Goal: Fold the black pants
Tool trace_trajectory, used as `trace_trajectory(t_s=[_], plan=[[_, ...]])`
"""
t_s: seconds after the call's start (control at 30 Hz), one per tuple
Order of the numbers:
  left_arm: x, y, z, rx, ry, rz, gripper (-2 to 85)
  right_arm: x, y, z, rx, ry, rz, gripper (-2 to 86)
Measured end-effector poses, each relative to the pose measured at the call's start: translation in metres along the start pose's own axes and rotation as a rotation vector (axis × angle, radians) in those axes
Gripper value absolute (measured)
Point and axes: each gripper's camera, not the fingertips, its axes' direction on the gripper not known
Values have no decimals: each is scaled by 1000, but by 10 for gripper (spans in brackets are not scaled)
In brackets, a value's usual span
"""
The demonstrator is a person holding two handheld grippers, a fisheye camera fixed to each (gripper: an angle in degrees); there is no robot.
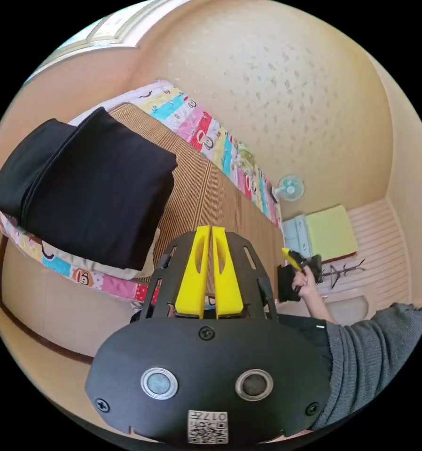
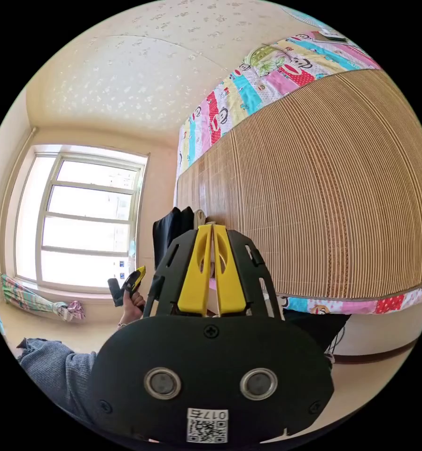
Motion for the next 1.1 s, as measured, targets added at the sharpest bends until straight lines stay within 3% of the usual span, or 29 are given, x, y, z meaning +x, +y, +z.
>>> trace_trajectory(t_s=[0.1, 0.17, 0.23, 0.33, 0.43, 0.5, 0.53, 0.63, 0.67, 0.7, 0.77, 0.87, 0.93, 1.0, 1.07, 1.1], plan=[[-23, -34, -19, -48, -177, -26, -2, 8, 17, -7, 17, 1, 64, 2], [-46, -55, -33, -46, -182, -77, 9, 18, 29, -15, 28, 1, 105, 3], [-71, -74, -58, 33, -194, -146, 39, 36, 44, -33, 56, 10, 164, 3], [-103, -108, -97, 132, -391, -212, 84, 60, 65, -63, 112, 26, 258, 3], [-138, -143, -94, 39, -535, -221, 121, 82, 84, -88, 173, 26, 354, 3], [-171, -160, -60, -179, -397, -237, 127, 95, 87, -95, 181, 12, 416, 3], [-176, -159, -55, -197, -369, -247, 122, 101, 86, -96, 182, -13, 451, 3], [-172, -156, -69, -102, -283, -280, 78, 107, 70, -94, 190, -116, 458, 3], [-161, -157, -81, -53, -168, -243, 56, 106, 65, -93, 191, -131, 449, 3], [-142, -157, -90, -11, 11, -161, 50, 102, 54, -89, 190, -147, 424, 3], [-98, -156, -98, 17, 177, -29, 46, 96, 36, -80, 161, -138, 391, 3], [3, -150, -79, -123, 196, 334, 48, 87, 4, -54, 53, -99, 358, 3], [44, -136, -47, -265, 192, 451, 51, 81, -23, -29, -43, -86, 337, 3], [54, -116, -3, -445, 215, 435, 48, 76, -41, -11, -96, -95, 317, 3], [33, -106, 12, -465, 252, 309, 25, 68, -57, 5, -141, -120, 283, 3], [11, -103, 10, -409, 365, 196, 14, 60, -67, 15, -173, -133, 247, 3]])
